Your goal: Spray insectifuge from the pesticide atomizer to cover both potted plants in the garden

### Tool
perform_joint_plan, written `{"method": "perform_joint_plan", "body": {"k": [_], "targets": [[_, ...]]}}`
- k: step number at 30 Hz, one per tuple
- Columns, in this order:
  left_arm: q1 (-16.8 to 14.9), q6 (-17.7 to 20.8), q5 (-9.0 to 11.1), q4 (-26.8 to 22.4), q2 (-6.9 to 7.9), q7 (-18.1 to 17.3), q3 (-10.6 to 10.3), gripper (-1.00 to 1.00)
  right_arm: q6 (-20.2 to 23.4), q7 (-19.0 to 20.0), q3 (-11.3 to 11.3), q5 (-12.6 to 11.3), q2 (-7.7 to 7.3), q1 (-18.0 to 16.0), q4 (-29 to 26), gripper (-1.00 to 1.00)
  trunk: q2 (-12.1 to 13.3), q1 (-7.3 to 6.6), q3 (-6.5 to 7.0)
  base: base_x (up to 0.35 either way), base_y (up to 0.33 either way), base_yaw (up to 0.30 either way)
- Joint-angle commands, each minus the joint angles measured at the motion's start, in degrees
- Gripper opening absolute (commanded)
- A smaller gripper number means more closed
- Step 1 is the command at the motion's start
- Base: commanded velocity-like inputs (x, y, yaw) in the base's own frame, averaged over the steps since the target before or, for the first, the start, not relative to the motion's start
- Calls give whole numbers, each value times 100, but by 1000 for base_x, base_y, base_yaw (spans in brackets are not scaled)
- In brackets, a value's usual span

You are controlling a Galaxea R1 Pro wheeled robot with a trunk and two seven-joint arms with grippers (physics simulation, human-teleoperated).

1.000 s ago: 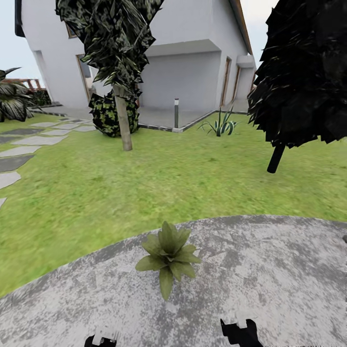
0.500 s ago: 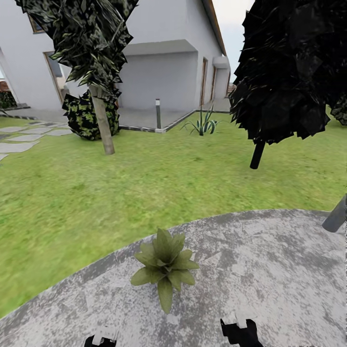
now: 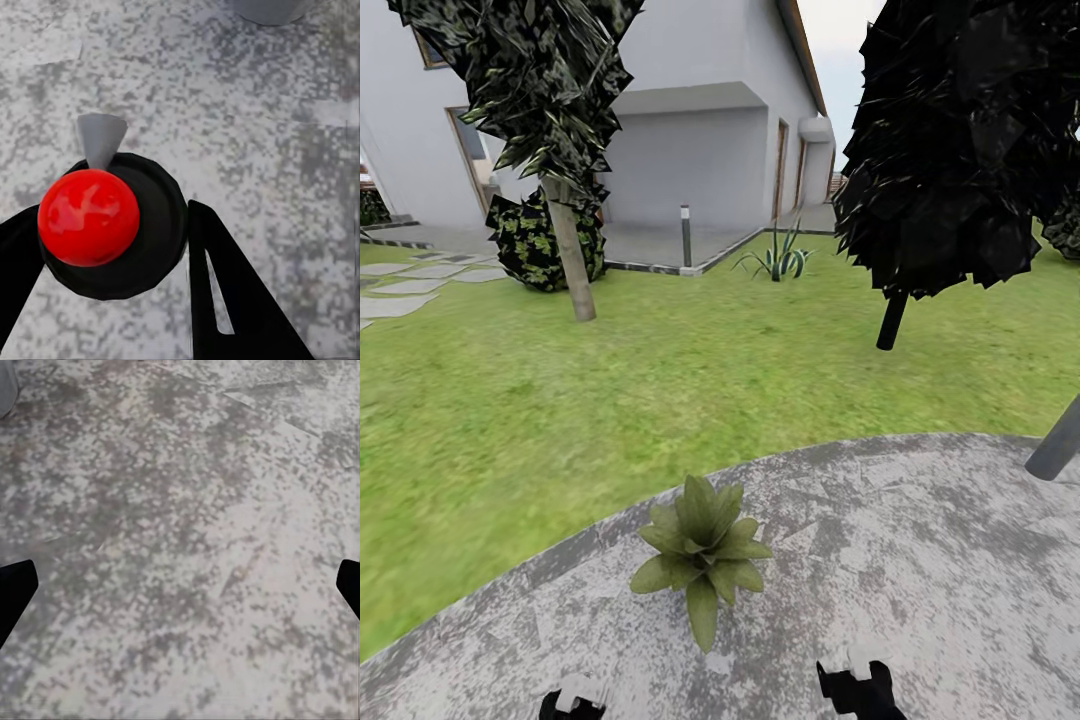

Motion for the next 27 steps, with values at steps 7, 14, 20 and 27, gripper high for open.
{"method": "perform_joint_plan", "body": {"k": [7,14,20,27], "targets": [[-113,57,-1307,-426,669,-2860,-352,-100,-15,1220,958,1101,-69,-3,-564,100,-2,-1,-5,0,0,0],[-73,197,-1500,-700,706,-3058,-249,-100,114,1434,907,1186,128,-74,-758,100,-2,-1,-4,0,0,0],[-138,20,-1307,-708,844,-2859,-179,-100,-79,1242,872,1018,205,-107,-565,100,-2,-1,-4,0,0,0],[-372,145,-1356,-940,854,-3078,-270,-100,-244,1173,937,1063,220,-113,-490,100,-2,-1,-4,0,0,0]]}}
